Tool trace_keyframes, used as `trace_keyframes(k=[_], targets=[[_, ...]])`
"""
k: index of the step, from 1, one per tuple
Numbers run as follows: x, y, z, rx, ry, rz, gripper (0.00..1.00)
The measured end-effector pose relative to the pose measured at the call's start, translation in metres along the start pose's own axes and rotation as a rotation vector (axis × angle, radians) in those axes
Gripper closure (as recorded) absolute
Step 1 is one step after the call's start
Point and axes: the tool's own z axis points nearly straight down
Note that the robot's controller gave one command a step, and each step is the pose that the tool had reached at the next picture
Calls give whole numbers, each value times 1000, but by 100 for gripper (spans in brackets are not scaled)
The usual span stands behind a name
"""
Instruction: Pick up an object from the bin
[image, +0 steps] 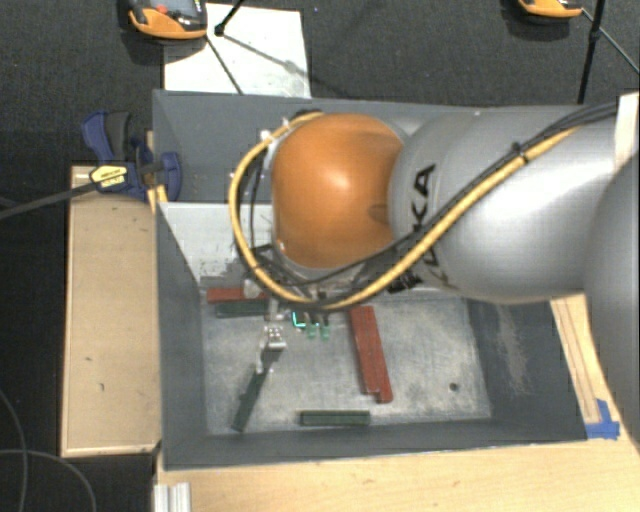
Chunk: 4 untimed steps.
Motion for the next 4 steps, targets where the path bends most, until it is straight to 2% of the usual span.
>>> trace_keyframes(k=[1,2,3,4], targets=[[-2,-1,-5,-2,-8,5,0],[6,-7,13,-4,-15,-71,0],[5,-19,80,-2,-12,-203,0],[6,-21,96,-1,-13,-215,0]])
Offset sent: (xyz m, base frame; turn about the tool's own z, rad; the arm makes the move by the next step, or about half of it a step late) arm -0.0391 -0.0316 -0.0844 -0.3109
